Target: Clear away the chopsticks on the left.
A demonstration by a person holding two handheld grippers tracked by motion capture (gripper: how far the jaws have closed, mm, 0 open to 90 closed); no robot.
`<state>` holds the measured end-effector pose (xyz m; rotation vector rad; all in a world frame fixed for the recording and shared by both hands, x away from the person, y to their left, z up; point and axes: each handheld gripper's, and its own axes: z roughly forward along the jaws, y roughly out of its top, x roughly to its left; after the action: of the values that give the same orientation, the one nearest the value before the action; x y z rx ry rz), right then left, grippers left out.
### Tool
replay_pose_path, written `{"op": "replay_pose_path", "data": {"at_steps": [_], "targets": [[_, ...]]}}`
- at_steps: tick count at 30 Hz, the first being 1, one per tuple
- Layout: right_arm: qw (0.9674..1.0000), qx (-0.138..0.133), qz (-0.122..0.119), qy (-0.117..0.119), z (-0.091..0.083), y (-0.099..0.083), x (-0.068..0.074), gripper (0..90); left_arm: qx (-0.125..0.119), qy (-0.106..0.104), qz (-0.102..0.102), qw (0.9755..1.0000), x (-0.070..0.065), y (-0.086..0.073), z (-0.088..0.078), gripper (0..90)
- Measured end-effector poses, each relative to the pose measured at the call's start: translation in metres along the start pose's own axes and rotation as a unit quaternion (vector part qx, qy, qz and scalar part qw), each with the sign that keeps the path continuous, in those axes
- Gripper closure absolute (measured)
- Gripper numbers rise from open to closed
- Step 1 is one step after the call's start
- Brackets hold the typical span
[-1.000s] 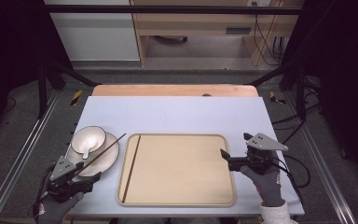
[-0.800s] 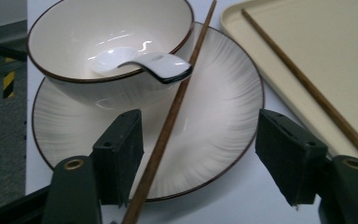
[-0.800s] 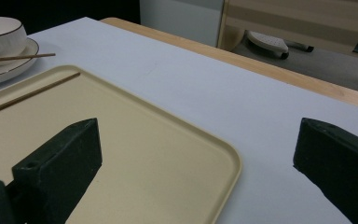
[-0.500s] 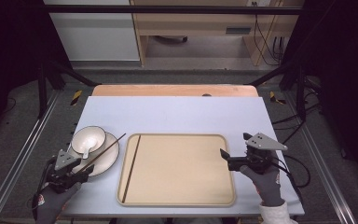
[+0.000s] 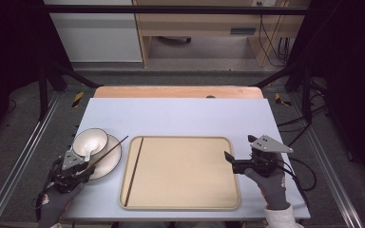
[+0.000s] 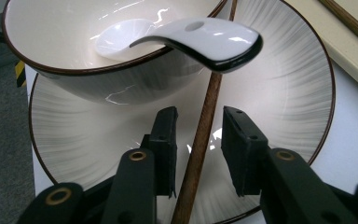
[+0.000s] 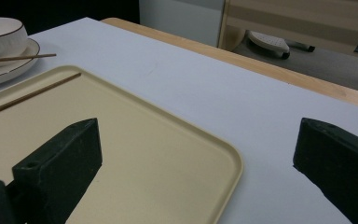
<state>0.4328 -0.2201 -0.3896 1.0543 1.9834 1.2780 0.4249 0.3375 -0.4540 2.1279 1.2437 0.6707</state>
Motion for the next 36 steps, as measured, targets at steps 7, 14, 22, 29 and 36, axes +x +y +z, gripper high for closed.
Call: {"op": "replay_pose_path", "data": {"at_steps": [7,14,22,29,36], "targets": [[1.0000,0.001,0.000,0.000,0.000,0.000,0.000,1.3,0.004,-0.004,0.002,1.0000,0.000,0.000,0.001,73.1],[1.0000,-0.001,0.000,0.000,0.000,0.000,0.000,1.3,0.003,-0.008,0.003,1.0000,-0.002,0.001,0.001,75.8],[1.0000,0.001,-0.001,0.000,0.000,0.000,0.000,1.3,0.004,-0.020,0.008,0.9998,-0.004,0.002,0.001,79.1],[1.0000,-0.001,-0.001,0.001,-0.001,0.000,0.000,1.3,0.007,-0.025,0.014,0.9996,-0.009,0.004,0.002,82.6],[1.0000,0.000,0.000,0.001,-0.001,0.000,0.000,1.3,0.011,-0.029,0.012,0.9995,-0.011,0.005,0.002,83.6]]}}
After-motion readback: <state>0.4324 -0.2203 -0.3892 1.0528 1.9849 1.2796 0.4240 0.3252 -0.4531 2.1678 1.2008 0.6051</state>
